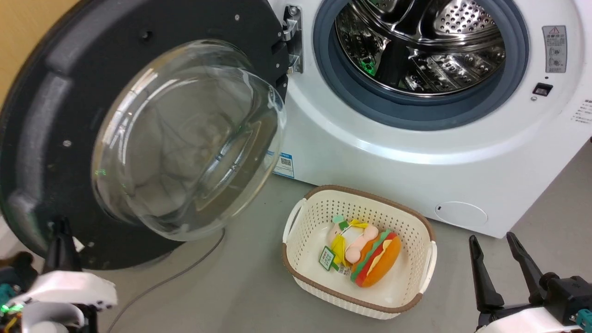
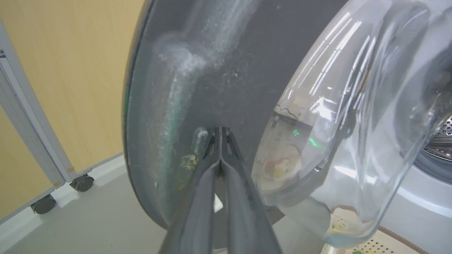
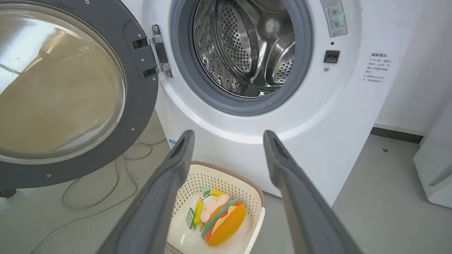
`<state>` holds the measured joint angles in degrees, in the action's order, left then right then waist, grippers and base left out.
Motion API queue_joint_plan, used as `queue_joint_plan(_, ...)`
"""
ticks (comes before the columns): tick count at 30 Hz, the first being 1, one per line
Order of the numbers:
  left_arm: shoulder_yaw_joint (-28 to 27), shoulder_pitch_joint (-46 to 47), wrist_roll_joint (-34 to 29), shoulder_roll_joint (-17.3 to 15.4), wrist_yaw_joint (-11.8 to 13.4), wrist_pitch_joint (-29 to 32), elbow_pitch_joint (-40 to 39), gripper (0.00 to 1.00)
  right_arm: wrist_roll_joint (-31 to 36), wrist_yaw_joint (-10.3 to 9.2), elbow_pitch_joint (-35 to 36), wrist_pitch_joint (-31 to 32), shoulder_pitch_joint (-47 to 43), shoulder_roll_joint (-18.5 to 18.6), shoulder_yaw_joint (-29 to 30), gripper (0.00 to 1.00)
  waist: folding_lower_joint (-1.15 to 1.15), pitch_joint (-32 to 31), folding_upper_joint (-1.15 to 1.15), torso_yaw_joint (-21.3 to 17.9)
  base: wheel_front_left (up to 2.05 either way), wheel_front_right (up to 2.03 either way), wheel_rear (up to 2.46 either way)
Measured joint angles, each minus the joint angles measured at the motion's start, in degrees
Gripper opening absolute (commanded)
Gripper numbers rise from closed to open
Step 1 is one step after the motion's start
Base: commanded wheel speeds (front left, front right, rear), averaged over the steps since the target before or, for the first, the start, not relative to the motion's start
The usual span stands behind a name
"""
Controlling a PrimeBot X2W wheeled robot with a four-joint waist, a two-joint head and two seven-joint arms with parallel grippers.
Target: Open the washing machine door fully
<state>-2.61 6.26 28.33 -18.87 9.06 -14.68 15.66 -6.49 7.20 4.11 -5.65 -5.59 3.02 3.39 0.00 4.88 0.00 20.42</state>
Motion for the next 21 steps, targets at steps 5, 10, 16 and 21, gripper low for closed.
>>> queue_joint_plan(5,-4.60,3.58,-2.32,0.42,-2.83,-0.01,3.31,0.00,0.46,0.00,0.03,0.00,0.19,0.00,0.07,1.00,0.00,0.61,0.00,-0.48,0.00,0.00,0.00)
queue_joint_plan(10,-8.43,4.78,-5.55,1.99,-5.28,-0.01,5.21,0.00,0.46,0.00,-0.32,0.00,0.42,0.00,-0.04,1.00,0.00,0.63,0.00,-1.06,0.00,0.00,0.00)
queue_joint_plan(16,-11.23,3.71,-9.61,5.13,-7.32,-0.02,4.30,0.00,0.35,0.00,-1.87,-0.74,0.55,0.00,-0.59,1.00,0.00,-0.43,0.00,-2.08,0.00,0.00,0.00)
queue_joint_plan(21,-12.33,-2.21,-12.27,8.86,-7.55,-0.07,0.80,0.00,-0.76,0.00,-3.57,-1.56,0.32,0.00,-1.22,1.00,0.00,-2.84,0.00,-2.82,0.00,0.00,0.00)
